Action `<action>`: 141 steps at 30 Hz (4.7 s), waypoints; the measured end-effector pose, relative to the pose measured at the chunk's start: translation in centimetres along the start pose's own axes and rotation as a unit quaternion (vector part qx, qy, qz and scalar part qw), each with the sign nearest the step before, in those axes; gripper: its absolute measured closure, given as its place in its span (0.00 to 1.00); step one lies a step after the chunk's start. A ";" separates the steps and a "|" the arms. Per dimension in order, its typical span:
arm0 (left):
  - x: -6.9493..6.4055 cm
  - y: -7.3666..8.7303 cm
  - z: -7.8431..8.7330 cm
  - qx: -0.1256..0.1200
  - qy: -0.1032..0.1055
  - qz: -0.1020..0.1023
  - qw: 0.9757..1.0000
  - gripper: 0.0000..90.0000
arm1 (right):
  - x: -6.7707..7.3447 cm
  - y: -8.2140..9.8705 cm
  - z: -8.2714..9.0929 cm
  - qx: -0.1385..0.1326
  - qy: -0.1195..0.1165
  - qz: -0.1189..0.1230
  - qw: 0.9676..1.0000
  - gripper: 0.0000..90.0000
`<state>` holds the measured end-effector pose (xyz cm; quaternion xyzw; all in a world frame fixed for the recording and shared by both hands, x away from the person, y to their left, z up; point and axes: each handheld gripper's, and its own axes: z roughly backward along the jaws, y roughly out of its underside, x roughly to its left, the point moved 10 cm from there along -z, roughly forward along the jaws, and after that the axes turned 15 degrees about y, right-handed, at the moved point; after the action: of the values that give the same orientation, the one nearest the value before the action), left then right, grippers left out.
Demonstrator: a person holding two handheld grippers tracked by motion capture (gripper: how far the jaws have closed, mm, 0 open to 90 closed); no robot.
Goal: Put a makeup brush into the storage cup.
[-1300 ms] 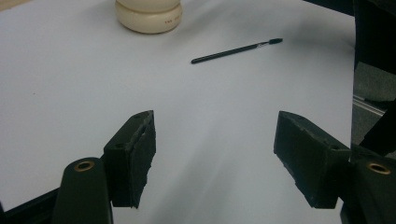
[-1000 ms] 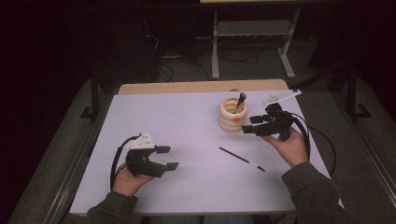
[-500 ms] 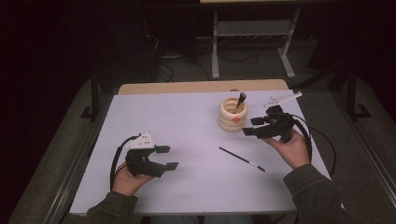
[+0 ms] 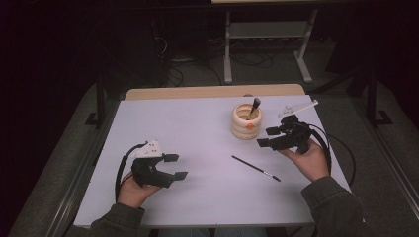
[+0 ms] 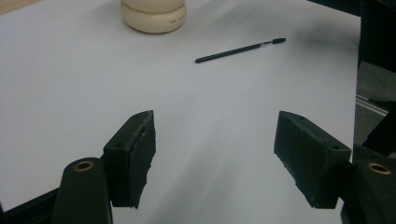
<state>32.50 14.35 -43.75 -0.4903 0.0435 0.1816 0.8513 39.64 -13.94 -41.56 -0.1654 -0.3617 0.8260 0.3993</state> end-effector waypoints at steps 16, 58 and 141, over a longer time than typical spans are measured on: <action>-0.2 0.1 -0.2 0.006 0.000 0.002 1.000 0.32 | 1.0 2.7 -0.8 0.032 0.000 0.019 0.999 0.44; -0.1 0.2 -0.2 0.007 -0.001 0.003 1.000 0.32 | 2.2 8.1 -3.8 0.097 -0.002 0.064 0.993 0.65; 0.1 0.4 -0.4 0.008 0.000 0.010 1.000 0.31 | 2.9 9.0 -5.4 0.142 -0.003 0.110 0.984 0.91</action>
<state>32.48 14.23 -44.28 -0.4830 0.0499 0.1901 0.8533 35.95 -12.94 -51.77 -0.1428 -0.2217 0.9083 0.3246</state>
